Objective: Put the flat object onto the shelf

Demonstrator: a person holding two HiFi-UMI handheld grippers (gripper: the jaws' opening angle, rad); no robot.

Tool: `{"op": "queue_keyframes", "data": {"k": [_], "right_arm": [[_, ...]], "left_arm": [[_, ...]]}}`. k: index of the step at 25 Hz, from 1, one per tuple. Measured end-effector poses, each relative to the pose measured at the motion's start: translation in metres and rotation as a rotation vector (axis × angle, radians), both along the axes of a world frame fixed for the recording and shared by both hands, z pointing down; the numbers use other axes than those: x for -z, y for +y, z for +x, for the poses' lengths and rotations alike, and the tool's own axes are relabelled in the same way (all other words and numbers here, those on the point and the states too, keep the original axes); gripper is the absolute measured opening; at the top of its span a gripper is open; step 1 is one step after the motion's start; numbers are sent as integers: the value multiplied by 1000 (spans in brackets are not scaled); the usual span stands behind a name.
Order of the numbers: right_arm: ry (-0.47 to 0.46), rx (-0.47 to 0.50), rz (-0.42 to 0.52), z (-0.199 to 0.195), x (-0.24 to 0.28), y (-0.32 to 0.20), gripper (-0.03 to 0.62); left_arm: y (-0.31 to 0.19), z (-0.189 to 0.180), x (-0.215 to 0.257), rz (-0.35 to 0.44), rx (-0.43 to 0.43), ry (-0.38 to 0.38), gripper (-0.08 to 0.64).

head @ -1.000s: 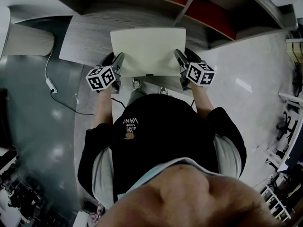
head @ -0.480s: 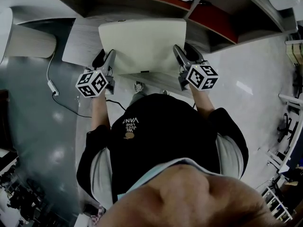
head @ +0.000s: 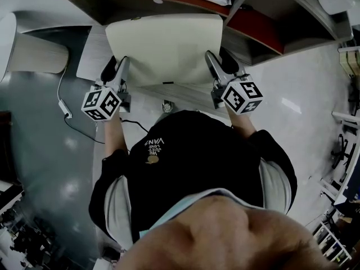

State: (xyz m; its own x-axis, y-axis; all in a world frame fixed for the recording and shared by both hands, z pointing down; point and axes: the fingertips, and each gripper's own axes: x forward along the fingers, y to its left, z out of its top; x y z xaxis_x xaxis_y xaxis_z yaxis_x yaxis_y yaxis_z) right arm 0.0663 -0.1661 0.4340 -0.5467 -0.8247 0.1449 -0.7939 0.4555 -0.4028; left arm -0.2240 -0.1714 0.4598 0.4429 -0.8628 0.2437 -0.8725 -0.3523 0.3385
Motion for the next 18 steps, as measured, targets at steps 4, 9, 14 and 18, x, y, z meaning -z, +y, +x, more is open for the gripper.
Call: {"op": "queue_keyframes", "data": {"k": [4, 9, 14, 18], "right_arm": [[-22, -23, 43, -4, 19, 0, 176], [-49, -61, 90, -8, 38, -1, 173], [-54, -98, 151, -13, 61, -2, 172], [-55, -124, 201, -16, 77, -2, 167]], "left_arm": [[-6, -5, 20, 56, -13, 8, 195], [-15, -10, 48, 133, -35, 12, 195], [-25, -15, 74, 204, -55, 18, 190], [-28, -20, 92, 256, -69, 25, 189]]}}
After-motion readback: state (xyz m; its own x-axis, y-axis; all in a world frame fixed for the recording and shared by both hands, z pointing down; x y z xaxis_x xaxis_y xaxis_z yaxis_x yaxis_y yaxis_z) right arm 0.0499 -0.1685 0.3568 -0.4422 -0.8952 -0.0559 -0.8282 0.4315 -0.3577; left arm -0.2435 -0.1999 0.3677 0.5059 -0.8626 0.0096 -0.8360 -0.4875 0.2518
